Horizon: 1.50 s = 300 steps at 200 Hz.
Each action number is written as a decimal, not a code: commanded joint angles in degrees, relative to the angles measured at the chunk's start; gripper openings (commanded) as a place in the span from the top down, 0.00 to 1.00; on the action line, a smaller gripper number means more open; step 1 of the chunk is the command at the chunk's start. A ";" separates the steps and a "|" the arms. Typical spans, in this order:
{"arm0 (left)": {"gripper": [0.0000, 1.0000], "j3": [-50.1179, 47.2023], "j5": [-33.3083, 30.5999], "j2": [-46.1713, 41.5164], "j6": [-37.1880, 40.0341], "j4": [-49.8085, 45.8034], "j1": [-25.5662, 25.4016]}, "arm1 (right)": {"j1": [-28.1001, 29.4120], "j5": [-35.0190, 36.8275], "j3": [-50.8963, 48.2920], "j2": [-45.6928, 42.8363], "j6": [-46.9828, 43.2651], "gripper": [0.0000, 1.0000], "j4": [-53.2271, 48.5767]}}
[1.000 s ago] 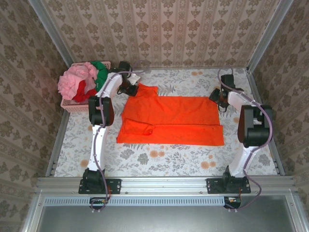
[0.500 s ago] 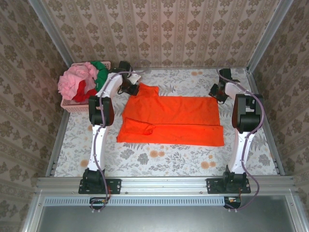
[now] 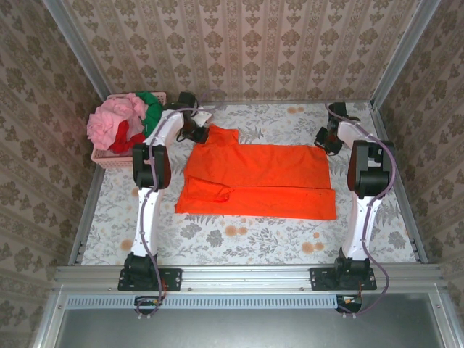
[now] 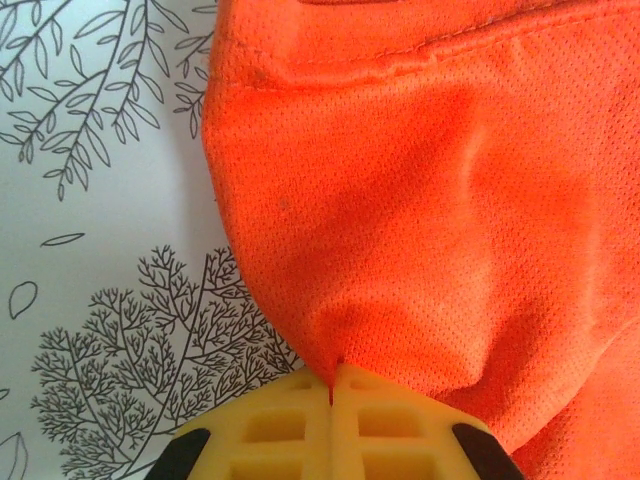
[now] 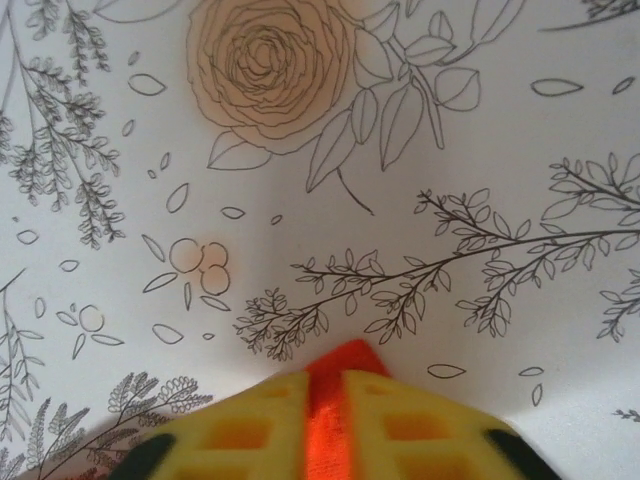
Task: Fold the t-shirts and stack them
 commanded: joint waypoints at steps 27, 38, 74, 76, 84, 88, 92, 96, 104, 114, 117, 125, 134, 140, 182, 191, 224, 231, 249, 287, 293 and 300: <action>1.00 -1.52 0.59 -3.11 -0.30 0.92 -0.08 | -0.42 -1.29 -0.20 -0.41 -0.42 1.00 -3.89; 1.00 -1.87 0.50 -3.51 -0.30 1.27 -0.08 | -0.42 -1.38 -0.82 -1.95 -0.33 1.00 -2.94; 1.00 -7.64 1.10 -8.91 -1.33 7.37 0.43 | -0.37 -2.37 -5.94 -9.32 -0.37 1.00 3.91; 1.00 -8.20 1.18 -9.43 -1.35 7.88 0.43 | -0.37 -2.36 -6.22 -9.67 -0.41 1.00 4.17; 1.00 -10.45 1.42 -11.18 -1.43 10.12 0.55 | -0.37 -2.10 -7.17 -11.39 -0.65 1.00 5.11; 1.00 -11.46 1.43 -12.13 -1.52 11.06 0.64 | -0.37 -2.02 -7.63 -11.99 -0.81 1.00 5.30; 1.00 -12.42 1.47 -12.95 -1.51 11.73 0.71 | -0.38 -1.92 -8.04 -12.59 -0.94 1.00 5.39; 1.00 -13.18 1.51 -13.62 -1.61 12.40 0.79 | -0.37 -1.82 -8.43 -13.19 -1.02 1.00 5.46; 1.00 -14.50 1.55 -14.83 -1.62 13.26 0.92 | -0.44 -1.60 -9.34 -14.37 -1.21 1.00 5.68; 1.00 -15.56 1.93 -16.19 -1.48 13.63 1.02 | -0.44 -1.41 -10.56 -15.95 -1.38 1.00 6.00; 1.00 -15.93 2.17 -16.58 -1.40 13.67 1.17 | -0.40 -1.37 -11.01 -16.50 -1.39 1.00 6.15; 1.00 -17.01 2.87 -17.78 -1.21 14.04 1.35 | -0.44 -1.22 -12.30 -17.84 -1.36 1.00 6.64; 1.00 -18.88 3.91 -19.13 -1.02 15.07 1.53 | -0.46 -1.13 -13.72 -19.50 -1.41 1.00 7.13; 1.00 -20.15 4.39 -20.33 -0.69 15.71 1.62 | -0.46 -1.08 -14.66 -20.60 -1.55 1.00 7.32; 1.00 -30.24 7.42 -27.33 2.01 19.13 2.39 | -0.46 -0.97 -22.54 -30.03 -1.65 1.00 8.63; 1.00 -32.44 9.81 -28.70 2.62 19.79 2.86 | -0.46 -0.76 -24.59 -32.16 -1.80 1.00 8.83; 1.00 -39.56 15.57 -33.42 4.66 21.67 4.07 | -0.45 -0.24 -31.29 -39.93 -2.36 1.00 8.17; 1.00 -40.98 16.21 -34.43 5.59 22.11 4.24 | -0.46 -0.08 -32.69 -41.62 -2.31 1.00 8.01; 1.00 -45.27 17.84 -37.16 7.37 24.00 4.98 | -0.47 0.17 -36.60 -45.94 -2.29 1.00 7.56; 1.00 -53.87 21.40 -43.23 11.48 27.54 6.50 | -0.46 0.25 -42.61 -53.12 -2.35 1.00 5.71; 1.00 -54.83 21.59 -44.05 11.69 27.56 6.68 | -0.46 0.32 -43.33 -53.89 -2.42 1.00 5.26; 1.00 -56.00 21.88 -45.03 11.80 27.63 6.88 | -0.46 0.23 -44.16 -54.88 -2.50 1.00 4.83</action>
